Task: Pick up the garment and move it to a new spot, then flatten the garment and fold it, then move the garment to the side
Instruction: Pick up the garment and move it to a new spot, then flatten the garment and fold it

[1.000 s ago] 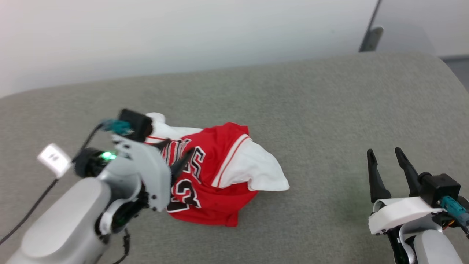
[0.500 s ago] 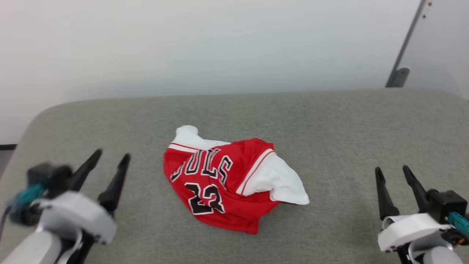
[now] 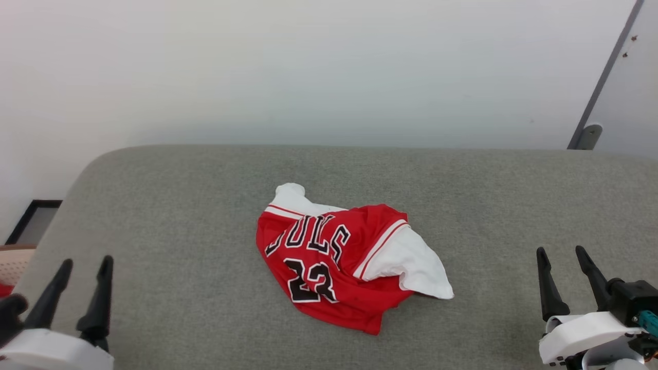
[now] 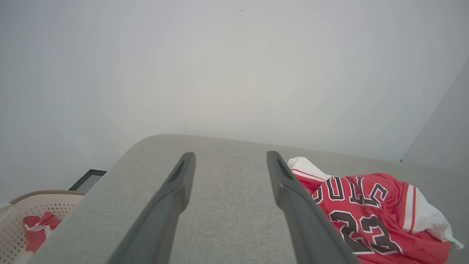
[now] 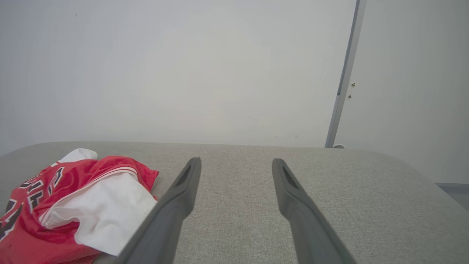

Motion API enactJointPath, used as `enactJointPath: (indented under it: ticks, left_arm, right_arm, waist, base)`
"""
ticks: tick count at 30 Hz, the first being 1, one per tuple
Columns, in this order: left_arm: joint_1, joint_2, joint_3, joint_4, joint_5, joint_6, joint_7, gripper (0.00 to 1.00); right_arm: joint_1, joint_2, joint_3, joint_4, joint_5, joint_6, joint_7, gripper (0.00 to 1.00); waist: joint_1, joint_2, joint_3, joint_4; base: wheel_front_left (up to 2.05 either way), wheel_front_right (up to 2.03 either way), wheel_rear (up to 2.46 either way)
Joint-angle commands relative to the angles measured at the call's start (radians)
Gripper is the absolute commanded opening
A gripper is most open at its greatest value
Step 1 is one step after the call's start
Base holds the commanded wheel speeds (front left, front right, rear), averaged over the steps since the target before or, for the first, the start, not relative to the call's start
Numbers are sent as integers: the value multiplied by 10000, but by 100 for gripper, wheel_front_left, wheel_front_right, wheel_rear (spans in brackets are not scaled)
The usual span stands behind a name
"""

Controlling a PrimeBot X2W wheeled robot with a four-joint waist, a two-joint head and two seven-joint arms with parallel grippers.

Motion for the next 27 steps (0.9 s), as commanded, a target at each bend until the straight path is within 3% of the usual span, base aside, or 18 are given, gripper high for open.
enactJointPath:
  ticks: [1, 7, 14, 27]
  left_arm:
    - [140, -92, 189, -68, 133, -86, -45, 100]
    - [843, -534, 1256, -170, 622, -650, -31, 100]
    - [1084, -896, 1738, -57, 912, -1039, -32, 100]
    - [953, -955, 1701, -239, 1050, -804, 123, 100]
  right_arm:
    - [117, 12, -51, -31, -58, -14, -3, 100]
    - [195, 30, -104, -81, -81, -14, -3, 100]
    - [212, 73, -14, -2, -64, -14, -3, 100]
    - [-418, -123, 1093, 674, 643, -14, 995, 100]
  waist:
    - [0, -1, -24, 52]
    - [0, -1, -10, 191]
    - [0, -1, 36, 291]
    - [0, -1, 363, 990]
  base:
    - [0, 0, 0]
    - [0, 0, 0]
    - [0, 0, 0]
    - [0, 0, 0]
